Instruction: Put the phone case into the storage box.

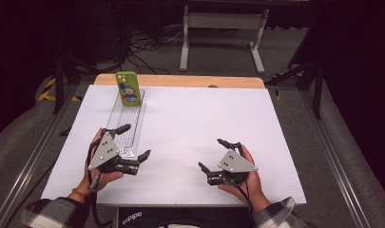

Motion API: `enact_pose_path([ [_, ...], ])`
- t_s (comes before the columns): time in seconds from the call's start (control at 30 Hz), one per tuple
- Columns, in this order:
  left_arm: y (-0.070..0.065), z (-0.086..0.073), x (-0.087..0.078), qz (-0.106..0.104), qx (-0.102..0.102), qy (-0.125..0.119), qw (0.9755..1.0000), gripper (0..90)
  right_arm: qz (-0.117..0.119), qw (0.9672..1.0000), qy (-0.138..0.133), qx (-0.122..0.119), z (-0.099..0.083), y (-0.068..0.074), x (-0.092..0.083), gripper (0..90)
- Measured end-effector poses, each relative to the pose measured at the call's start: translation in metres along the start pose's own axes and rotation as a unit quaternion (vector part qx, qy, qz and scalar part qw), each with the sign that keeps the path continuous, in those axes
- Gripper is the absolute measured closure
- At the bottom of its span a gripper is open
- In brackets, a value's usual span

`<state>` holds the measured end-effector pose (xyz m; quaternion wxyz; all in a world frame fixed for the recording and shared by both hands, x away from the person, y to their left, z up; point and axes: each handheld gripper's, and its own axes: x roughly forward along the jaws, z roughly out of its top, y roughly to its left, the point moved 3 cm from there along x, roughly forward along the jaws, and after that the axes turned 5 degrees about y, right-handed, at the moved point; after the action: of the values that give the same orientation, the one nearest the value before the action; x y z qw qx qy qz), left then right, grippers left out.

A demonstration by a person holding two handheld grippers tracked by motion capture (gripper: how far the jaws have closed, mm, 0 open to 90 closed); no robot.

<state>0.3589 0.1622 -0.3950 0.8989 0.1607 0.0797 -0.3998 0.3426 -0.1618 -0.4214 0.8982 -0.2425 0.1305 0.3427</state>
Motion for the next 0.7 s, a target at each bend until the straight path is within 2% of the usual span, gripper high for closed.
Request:
enact_pose_path([
  [0.03, -0.001, -0.001, 0.000, -0.004, -0.003, 0.001, 1.0000, 2.8, 0.000, 1.0000, 0.000, -0.001, 0.000, 0.000, 0.000, 8.2],
  [0.07, -0.001, -0.002, 0.000, -0.003, 0.004, 0.002, 1.0000, 2.8, 0.001, 1.0000, 0.000, -0.001, 0.000, 0.000, 0.000, 8.1],
  [0.13, -0.004, -0.005, -0.001, -0.007, -0.004, 0.003, 1.0000, 2.8, 0.001, 1.0000, 0.000, -0.002, 0.001, 0.001, 0.000, 7.7],
  [0.17, -0.004, -0.006, -0.001, -0.008, 0.002, 0.005, 1.0000, 2.8, 0.002, 1.0000, -0.001, -0.002, 0.001, 0.001, 0.000, 7.5],
  [0.27, -0.006, -0.010, -0.003, 0.000, 0.003, 0.005, 1.0000, 3.4, 0.003, 1.0000, -0.004, -0.003, 0.002, 0.002, 0.000, 6.9],
  [0.4, -0.011, -0.018, -0.003, -0.008, -0.003, 0.015, 0.9999, 3.3, 0.008, 0.9999, -0.004, -0.005, 0.003, 0.004, 0.002, 7.3],
  [0.5, -0.015, -0.023, -0.001, -0.010, -0.005, 0.027, 0.9996, 3.4, 0.008, 0.9999, 0.000, -0.010, 0.001, 0.006, 0.002, 7.2],
  [0.53, -0.015, -0.025, -0.001, -0.008, 0.003, 0.034, 0.9994, 3.5, 0.010, 0.9999, 0.001, -0.010, 0.001, 0.006, 0.002, 7.1],
  [0.7, -0.019, -0.035, 0.000, -0.013, 0.003, 0.051, 0.9986, 4.1, 0.009, 0.9999, -0.004, -0.007, 0.001, 0.004, 0.001, 6.6],
])
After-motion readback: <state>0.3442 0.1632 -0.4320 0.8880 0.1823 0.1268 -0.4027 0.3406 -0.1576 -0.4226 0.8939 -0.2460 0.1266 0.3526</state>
